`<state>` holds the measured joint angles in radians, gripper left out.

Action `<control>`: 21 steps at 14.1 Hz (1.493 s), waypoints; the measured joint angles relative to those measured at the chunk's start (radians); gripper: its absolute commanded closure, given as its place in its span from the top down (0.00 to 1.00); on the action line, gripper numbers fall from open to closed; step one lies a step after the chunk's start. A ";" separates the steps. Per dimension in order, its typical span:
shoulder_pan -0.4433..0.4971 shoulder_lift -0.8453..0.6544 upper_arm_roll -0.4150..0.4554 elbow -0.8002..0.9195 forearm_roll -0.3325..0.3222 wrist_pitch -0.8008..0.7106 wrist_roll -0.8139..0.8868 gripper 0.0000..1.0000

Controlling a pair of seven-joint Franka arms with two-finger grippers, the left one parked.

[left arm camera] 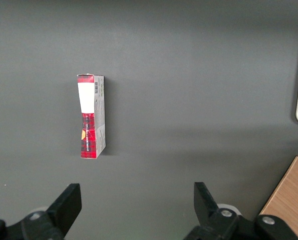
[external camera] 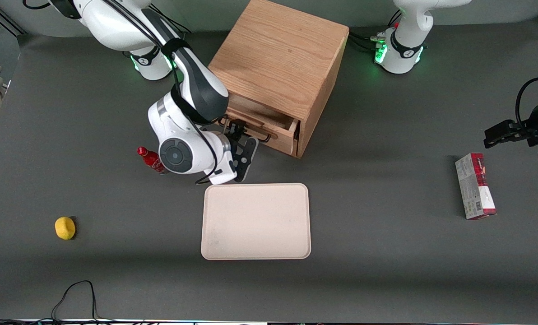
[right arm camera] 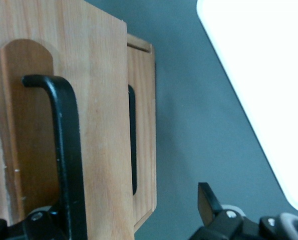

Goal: Open upper drawer
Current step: 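Hook the upper drawer handle with the right gripper and pull outward, then keep pulling the upper drawer out with the right gripper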

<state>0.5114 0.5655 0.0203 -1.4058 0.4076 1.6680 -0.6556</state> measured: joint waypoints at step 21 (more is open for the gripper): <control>-0.063 0.044 -0.013 0.090 -0.006 0.010 -0.041 1.00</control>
<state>0.4479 0.6094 0.0073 -1.3162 0.4014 1.6784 -0.6963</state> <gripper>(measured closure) 0.000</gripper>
